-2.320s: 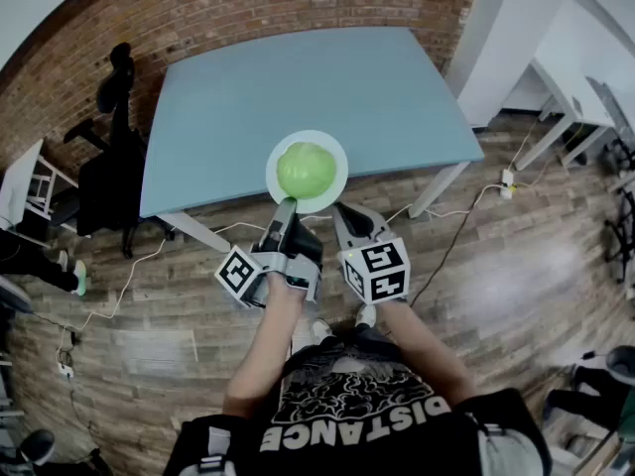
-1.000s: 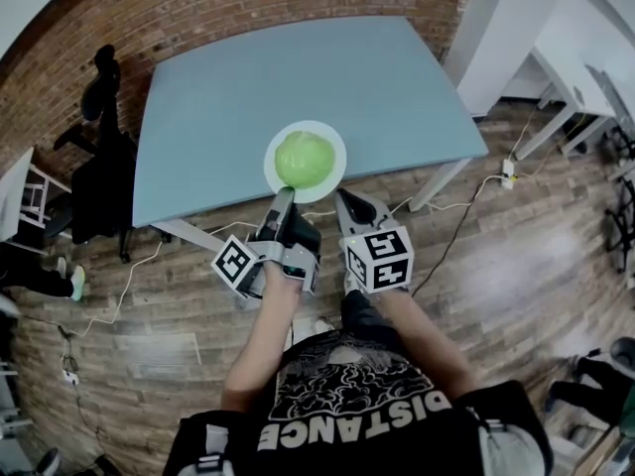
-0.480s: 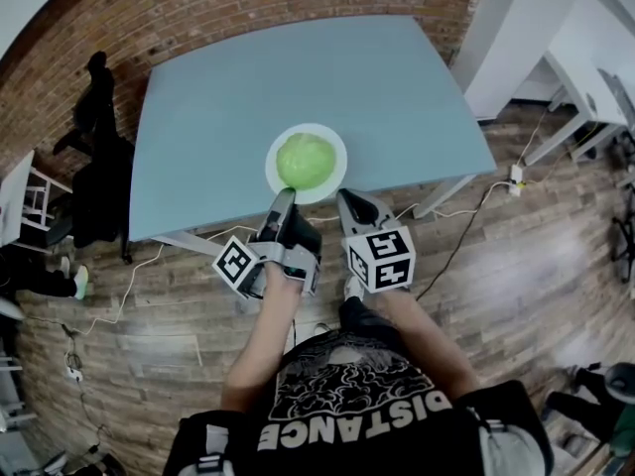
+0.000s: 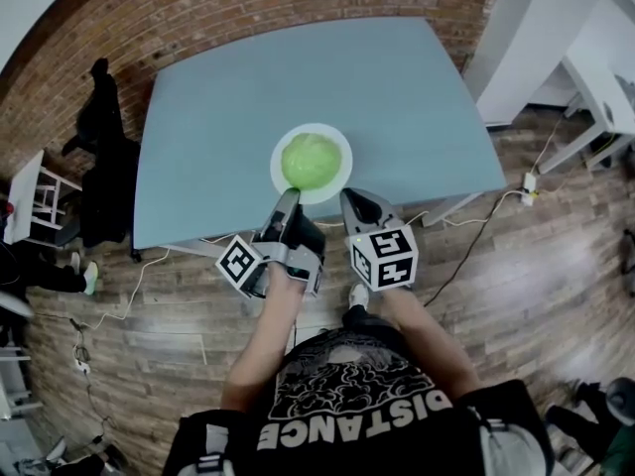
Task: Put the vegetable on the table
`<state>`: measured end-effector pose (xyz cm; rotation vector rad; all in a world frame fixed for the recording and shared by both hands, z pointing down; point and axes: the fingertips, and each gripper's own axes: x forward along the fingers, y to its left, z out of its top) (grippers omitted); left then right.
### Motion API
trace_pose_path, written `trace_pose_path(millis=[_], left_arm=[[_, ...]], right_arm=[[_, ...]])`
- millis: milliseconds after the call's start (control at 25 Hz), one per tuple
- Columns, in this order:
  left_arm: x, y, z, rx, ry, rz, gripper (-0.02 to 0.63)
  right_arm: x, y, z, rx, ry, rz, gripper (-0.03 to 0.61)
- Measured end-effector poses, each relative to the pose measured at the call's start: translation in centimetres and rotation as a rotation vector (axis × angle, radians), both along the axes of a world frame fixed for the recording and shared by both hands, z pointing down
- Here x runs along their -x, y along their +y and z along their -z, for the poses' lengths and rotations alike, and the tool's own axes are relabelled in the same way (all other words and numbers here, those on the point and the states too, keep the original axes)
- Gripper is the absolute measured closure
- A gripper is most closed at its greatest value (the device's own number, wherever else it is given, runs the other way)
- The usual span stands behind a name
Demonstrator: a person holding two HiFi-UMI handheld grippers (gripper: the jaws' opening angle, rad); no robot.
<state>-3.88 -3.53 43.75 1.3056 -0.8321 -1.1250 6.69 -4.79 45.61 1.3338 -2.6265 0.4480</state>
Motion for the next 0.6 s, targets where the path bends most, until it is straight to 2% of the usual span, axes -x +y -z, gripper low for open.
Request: trace_pose_path(millis=[600], left_arm=[[-2.2, -3.5, -0.6, 0.015, 0.021, 0.045, 0.595]], right_arm=[[-2.0, -3.9, 0.2, 0.002, 0.0, 0.043, 0.571]])
